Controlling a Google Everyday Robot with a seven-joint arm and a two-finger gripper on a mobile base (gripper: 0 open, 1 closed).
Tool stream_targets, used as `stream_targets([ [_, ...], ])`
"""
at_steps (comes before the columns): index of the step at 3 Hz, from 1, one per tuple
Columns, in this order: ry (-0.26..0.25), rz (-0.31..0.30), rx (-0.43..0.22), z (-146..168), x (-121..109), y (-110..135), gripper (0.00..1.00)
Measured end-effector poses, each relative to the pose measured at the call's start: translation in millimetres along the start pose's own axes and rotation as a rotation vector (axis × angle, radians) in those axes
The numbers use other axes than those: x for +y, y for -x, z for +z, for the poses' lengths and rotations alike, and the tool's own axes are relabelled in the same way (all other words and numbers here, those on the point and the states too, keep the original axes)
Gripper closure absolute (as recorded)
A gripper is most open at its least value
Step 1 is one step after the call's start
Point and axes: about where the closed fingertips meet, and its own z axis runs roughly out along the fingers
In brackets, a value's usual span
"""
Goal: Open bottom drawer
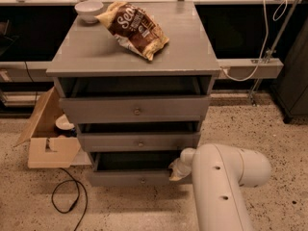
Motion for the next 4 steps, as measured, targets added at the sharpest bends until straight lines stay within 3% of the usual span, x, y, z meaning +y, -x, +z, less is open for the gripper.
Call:
stream_targets([
  [1,0.0,0.0,0.0,-3.6,-0.8,1.3,1.0],
  [2,0.0,0.0,0.0,-3.6,-0.7,1.3,0.85],
  [4,0.0,0.0,0.0,-3.6,-0.7,1.3,0.38],
])
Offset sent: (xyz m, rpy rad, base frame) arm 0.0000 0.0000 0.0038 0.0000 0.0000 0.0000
